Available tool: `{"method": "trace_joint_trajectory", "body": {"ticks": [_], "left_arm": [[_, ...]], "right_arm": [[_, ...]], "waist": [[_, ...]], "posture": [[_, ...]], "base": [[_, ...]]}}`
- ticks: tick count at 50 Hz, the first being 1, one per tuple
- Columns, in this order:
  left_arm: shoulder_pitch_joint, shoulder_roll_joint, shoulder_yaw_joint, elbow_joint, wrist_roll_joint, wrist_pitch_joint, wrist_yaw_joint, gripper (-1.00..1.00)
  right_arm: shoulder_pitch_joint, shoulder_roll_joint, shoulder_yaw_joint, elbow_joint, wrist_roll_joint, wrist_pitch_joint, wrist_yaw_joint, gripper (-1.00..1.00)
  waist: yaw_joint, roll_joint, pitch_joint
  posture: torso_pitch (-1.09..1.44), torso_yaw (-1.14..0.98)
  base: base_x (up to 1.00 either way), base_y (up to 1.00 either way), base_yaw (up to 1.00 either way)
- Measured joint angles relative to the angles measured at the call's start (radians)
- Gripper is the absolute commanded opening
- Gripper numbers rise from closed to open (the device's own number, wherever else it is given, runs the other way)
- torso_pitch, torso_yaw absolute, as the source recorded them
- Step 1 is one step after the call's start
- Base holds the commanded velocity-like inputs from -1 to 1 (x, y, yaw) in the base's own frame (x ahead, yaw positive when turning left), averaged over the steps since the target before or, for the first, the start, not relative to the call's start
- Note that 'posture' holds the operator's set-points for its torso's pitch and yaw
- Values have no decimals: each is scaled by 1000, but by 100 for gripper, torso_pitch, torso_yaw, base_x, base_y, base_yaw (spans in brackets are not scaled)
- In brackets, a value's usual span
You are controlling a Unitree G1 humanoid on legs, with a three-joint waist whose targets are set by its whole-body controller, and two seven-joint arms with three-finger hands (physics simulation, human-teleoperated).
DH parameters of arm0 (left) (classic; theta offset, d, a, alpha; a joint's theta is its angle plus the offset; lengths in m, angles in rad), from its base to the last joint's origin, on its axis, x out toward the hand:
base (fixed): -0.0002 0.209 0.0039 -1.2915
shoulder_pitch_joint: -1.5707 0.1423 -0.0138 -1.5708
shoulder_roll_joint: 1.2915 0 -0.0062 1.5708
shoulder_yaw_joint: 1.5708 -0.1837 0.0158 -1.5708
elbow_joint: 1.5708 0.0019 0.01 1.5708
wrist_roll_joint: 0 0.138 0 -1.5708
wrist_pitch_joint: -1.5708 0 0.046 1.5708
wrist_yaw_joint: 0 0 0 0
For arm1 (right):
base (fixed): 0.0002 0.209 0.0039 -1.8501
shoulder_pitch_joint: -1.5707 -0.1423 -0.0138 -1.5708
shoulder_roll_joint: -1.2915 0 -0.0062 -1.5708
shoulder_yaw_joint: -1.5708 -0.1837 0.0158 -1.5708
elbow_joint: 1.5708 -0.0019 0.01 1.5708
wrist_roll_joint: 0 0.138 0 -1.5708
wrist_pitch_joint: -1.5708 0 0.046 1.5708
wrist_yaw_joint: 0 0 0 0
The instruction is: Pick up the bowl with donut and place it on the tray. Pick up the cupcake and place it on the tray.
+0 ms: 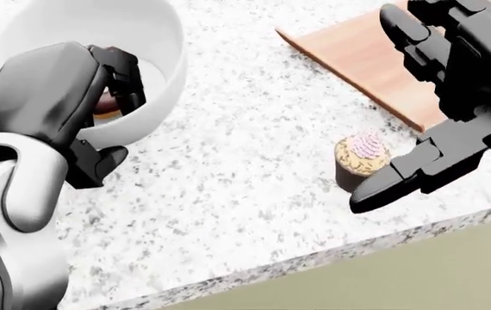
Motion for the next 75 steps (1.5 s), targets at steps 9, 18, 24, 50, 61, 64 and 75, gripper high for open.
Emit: {"method": "trace_joint_trajectory", "body": {"ticks": [9, 18, 24, 50, 61, 64, 75], "left_arm": [[-8, 2, 1, -20, -4, 6, -7, -100], [-19, 7, 7, -25, 10, 12, -19, -100], [-27, 3, 2, -21, 13, 10, -19, -100], [-8, 3, 1, -11, 11, 8, -1, -100], [-8, -3, -1, -15, 19, 4, -3, -100], [-5, -6, -4, -18, 21, 2, -3, -100], [10, -26, -18, -60, 40, -6, -32, -100]], "right_arm": [[-23, 87, 131, 92, -244, -67, 100, 100], [40, 161, 115, 163, -403, -180, 175, 100], [58, 179, 106, 216, -469, -244, 206, 100], [173, 195, 67, 307, -511, -399, 259, 94], [208, 191, 50, 336, -517, -441, 262, 64], [212, 193, 54, 345, -521, -455, 263, 60], [176, 192, 67, 422, -556, -498, 250, 40]], "waist": [[0, 9, 0], [0, 13, -2], [-2, 16, -5], [-2, 13, -13], [-2, 11, -14], [-3, 11, -15], [-2, 10, -15]], "posture": [[0, 0], [0, 0], [0, 0], [0, 0], [0, 0], [0, 0], [0, 0]], "base": [[0, 0, 0], [0, 0, 0], [0, 0, 0], [0, 0, 0], [0, 0, 0], [0, 0, 0], [0, 0, 0]]}}
